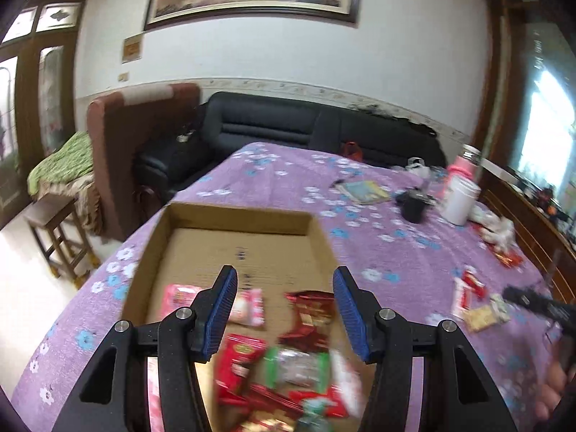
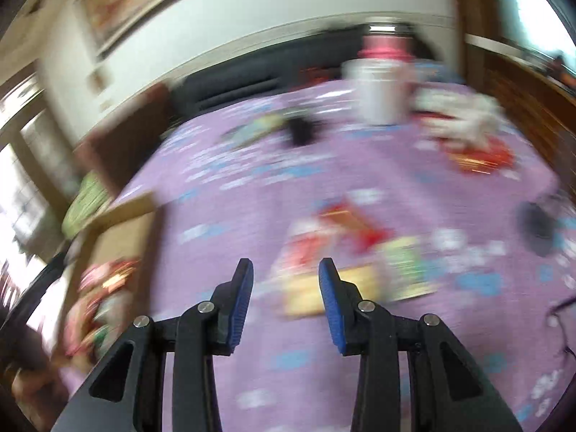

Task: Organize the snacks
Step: 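Open both tools to drop the pink bar and clear packet into the tray, then grasp the yellow biscuit pack with the left tool while the right tool grasps the green-wrapped candy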

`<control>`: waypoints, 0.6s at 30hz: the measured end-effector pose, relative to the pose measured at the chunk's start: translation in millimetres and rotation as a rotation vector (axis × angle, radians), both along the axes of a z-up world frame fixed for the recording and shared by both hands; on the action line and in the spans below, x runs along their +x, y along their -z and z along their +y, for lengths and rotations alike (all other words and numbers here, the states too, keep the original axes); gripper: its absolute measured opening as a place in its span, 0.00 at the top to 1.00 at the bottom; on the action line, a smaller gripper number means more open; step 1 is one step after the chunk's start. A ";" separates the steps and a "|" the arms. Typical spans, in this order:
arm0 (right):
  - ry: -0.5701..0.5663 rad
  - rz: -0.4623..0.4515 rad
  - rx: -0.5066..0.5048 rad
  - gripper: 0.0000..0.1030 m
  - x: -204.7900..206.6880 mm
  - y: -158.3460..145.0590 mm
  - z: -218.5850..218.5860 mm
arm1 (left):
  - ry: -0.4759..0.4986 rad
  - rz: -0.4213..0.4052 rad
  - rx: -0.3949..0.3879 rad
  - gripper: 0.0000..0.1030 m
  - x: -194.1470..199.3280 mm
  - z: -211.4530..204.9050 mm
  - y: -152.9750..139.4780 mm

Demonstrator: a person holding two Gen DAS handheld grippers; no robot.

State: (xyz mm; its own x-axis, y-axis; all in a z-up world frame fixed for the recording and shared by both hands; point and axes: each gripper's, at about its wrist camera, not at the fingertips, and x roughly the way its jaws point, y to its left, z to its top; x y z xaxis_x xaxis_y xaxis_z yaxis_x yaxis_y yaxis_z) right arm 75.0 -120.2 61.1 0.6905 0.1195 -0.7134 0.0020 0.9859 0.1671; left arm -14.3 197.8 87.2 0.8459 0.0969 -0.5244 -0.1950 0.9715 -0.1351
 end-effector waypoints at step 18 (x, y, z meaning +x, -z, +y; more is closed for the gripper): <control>0.185 0.039 0.189 0.65 9.3 6.0 -98.7 | 0.682 0.252 0.107 0.36 72.6 -227.0 21.7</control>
